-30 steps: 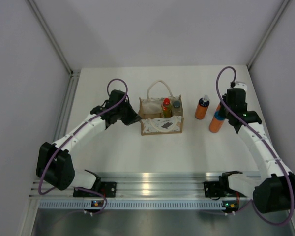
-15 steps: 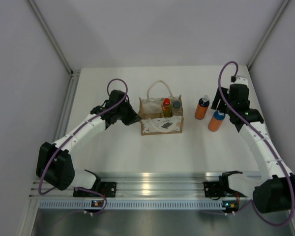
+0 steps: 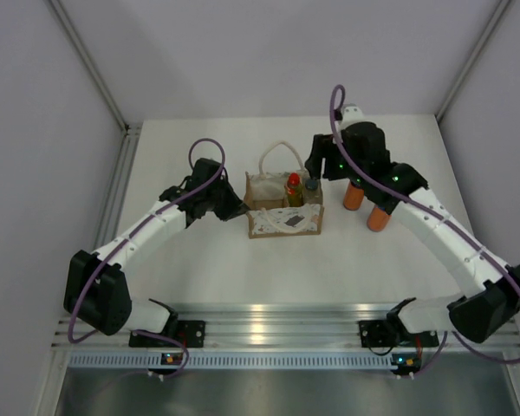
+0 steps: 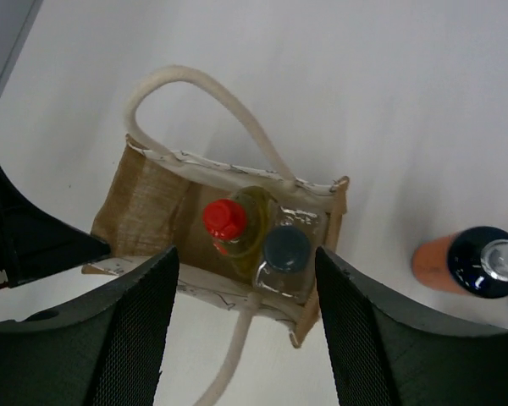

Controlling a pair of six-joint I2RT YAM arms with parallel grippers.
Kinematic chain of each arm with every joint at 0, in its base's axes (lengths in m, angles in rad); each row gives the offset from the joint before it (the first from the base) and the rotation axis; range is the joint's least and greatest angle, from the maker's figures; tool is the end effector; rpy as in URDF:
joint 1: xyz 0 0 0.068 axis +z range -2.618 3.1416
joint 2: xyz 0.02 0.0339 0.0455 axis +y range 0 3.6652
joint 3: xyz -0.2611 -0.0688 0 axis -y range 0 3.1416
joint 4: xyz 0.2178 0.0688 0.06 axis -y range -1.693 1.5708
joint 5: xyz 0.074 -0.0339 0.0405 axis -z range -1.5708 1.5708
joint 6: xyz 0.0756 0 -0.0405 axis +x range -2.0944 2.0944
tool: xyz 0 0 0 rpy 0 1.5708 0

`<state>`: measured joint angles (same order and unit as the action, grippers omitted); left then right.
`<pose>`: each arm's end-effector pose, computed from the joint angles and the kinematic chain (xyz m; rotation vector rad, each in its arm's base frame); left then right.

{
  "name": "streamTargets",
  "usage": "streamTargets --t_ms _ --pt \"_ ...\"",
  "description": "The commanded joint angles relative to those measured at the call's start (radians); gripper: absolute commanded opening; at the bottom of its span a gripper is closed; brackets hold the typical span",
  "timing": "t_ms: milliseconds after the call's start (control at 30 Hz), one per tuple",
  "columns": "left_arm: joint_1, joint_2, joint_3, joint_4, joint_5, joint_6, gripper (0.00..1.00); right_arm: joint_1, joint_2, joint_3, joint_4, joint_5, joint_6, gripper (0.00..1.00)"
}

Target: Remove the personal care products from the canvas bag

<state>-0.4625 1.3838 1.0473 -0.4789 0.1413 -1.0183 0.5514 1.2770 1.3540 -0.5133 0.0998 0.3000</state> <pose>0.2627 -0.1429 0.2464 -0.6318 2.4762 -0.8171 0.2528 0.1466 0.3769 -0.1906 2.0238 0.4421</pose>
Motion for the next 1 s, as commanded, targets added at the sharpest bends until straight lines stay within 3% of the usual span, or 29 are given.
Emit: streamTargets --t_ms 0,300,733,967 --pt "0.008 -0.012 0.002 0.017 -0.012 0.014 0.0 0.08 0.112 0.12 -0.066 0.032 -0.001 0.63" --pt "0.008 -0.014 0.005 0.017 -0.016 0.014 0.0 0.147 0.314 0.295 -0.2 0.075 -0.021 0.63" --pt "0.008 -0.011 0.007 0.017 -0.016 0.012 0.0 0.154 0.421 0.336 -0.215 0.066 -0.047 0.59" --pt "0.008 -0.015 0.002 0.017 -0.017 0.014 0.0 0.154 0.446 0.333 -0.215 0.08 -0.045 0.5"
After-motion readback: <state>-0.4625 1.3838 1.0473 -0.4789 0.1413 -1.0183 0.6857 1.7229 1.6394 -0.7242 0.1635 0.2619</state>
